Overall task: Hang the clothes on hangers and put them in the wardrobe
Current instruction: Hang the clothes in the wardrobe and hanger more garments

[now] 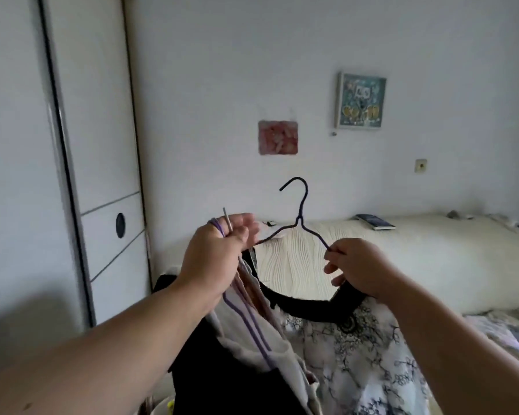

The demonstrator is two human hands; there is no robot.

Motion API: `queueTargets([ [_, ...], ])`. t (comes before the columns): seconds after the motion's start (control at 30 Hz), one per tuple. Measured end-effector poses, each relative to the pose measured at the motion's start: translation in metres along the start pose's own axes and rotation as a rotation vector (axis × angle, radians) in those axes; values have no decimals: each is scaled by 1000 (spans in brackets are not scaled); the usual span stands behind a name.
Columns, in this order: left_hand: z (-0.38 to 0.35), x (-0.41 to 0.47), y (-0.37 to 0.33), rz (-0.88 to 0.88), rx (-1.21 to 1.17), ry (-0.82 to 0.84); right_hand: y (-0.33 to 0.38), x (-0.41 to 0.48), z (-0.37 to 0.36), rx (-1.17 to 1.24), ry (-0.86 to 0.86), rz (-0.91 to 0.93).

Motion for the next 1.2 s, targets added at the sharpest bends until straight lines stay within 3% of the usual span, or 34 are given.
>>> queueTargets([
  [0.17, 27, -44, -53, -1, 66, -149, 28, -11, 25, 139, 3, 32],
  [0.27, 29, -76, -80, 7, 112, -230, 39, -30, 34, 197, 94, 93],
  [0.6, 37, -156, -138, 152, 361, -485, 93, -138, -10, 181, 594, 367],
  [0.77, 62, -191, -178, 107, 470, -638, 125, -194, -44, 199, 817, 435],
  [0.87, 82, -213, -203, 74, 416, -732, 150, -221, -52, 179, 919, 531],
  [1.03, 127, -252, -240, 75, 416, -826, 196, -268, -68, 382, 1311, 411],
  [1.2, 182, -287, -286, 6, 497, -887, 261, -316, -101, 324, 1391, 623],
])
Point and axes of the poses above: each hand's wrist, its own x-axis towards the middle knuckle, its own z-axis out of the back of the hand, y = z × x, the point moved 3 cm from there along x, towards the middle knuckle, and after that the axes turned 12 degrees about x, right-handed, at the moved point
